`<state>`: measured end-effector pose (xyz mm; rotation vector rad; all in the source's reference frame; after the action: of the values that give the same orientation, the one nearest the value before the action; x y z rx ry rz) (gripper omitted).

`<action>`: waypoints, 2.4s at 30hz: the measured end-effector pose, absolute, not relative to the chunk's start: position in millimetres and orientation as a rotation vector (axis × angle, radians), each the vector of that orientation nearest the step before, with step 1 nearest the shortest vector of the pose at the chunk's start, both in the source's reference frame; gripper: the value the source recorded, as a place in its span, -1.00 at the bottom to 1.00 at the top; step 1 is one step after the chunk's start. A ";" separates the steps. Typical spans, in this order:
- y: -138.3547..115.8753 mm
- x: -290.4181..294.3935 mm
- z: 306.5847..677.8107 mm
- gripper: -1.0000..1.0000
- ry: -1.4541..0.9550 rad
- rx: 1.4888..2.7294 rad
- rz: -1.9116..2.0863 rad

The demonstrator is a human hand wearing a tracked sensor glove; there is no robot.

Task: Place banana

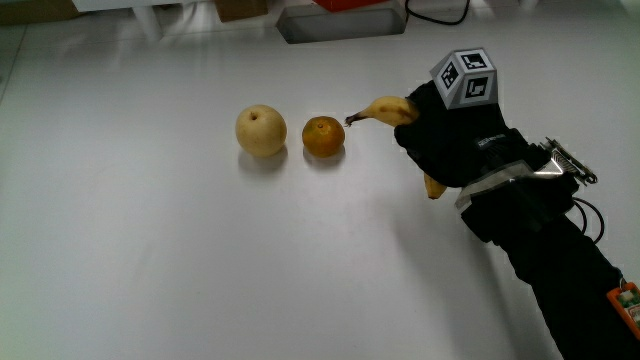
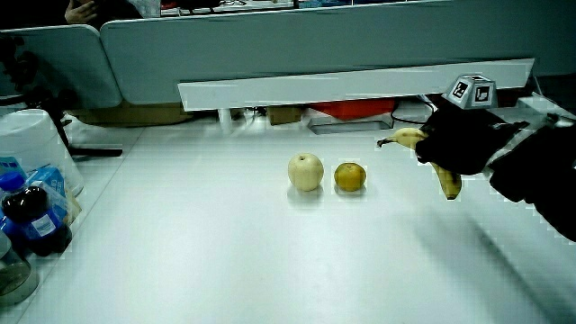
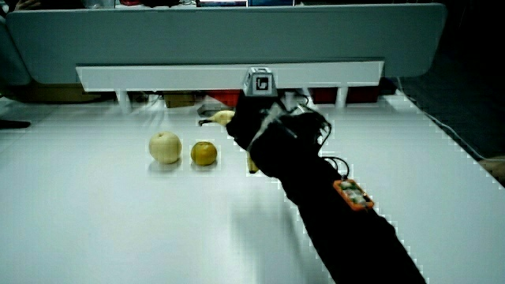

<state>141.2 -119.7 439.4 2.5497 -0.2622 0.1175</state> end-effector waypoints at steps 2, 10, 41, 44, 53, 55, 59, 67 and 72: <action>-121.9 145.6 447.7 0.00 -0.244 2.536 0.110; -134.3 157.1 472.6 0.00 -0.147 2.490 0.023; -109.4 152.5 545.6 0.00 -0.113 2.367 -0.157; -108.7 148.9 543.7 0.00 -0.124 2.377 -0.216; -107.3 148.5 547.2 -0.03 -0.148 2.362 -0.228; -106.8 150.6 547.4 -0.09 -0.133 2.388 -0.239; -104.2 154.5 550.1 -0.21 -0.122 2.371 -0.187; -98.7 156.2 548.0 -0.44 -0.110 2.407 -0.204; -98.0 157.6 549.3 -0.59 -0.109 2.389 -0.196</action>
<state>157.6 -98.0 549.3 2.3887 -0.1086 -0.1962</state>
